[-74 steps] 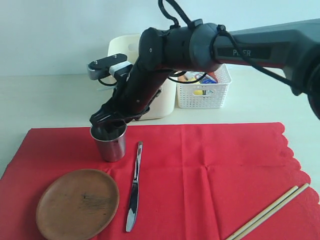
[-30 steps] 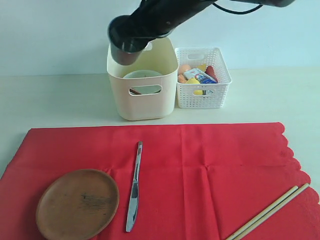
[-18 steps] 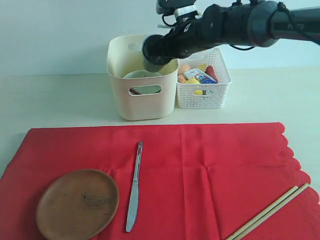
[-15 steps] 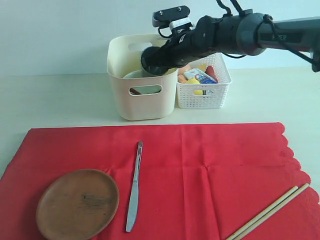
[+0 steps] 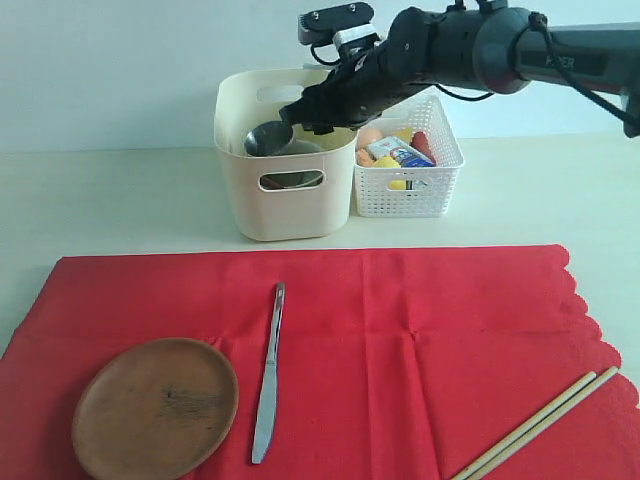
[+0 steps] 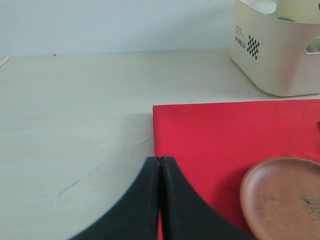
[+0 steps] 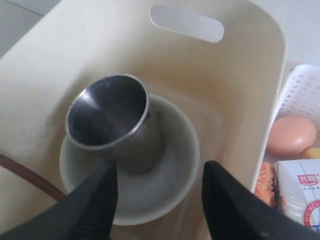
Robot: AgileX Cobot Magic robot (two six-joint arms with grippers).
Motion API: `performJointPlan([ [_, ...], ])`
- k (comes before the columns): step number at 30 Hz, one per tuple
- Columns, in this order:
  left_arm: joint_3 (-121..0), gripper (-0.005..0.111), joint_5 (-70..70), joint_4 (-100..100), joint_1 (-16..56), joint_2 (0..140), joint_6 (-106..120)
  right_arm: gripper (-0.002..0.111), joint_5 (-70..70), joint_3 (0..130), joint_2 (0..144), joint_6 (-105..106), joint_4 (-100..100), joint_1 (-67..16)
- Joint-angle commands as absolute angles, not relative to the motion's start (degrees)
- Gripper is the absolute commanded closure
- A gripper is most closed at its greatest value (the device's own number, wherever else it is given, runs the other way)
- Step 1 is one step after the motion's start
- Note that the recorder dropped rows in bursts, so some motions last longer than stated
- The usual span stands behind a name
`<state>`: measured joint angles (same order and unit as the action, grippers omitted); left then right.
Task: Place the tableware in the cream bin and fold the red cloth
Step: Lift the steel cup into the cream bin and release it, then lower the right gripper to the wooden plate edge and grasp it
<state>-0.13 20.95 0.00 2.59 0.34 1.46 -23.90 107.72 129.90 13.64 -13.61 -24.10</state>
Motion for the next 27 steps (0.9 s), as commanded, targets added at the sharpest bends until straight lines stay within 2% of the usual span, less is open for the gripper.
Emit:
performJointPlan([
  [1,0.0,0.107,20.5,-0.6,2.6,0.0,1.5,0.057,-29.2,107.9,125.4,13.4,-13.5,-23.9],
  [15,0.0,0.107,20.5,-0.6,2.6,0.0,1.5,0.057,-49.9,106.3,116.8,14.4,-16.1,-24.0],
  [27,0.0,0.107,20.5,-0.6,2.6,0.0,1.5,0.057,-50.6,88.2,110.1,31.4,-37.9,-26.1],
])
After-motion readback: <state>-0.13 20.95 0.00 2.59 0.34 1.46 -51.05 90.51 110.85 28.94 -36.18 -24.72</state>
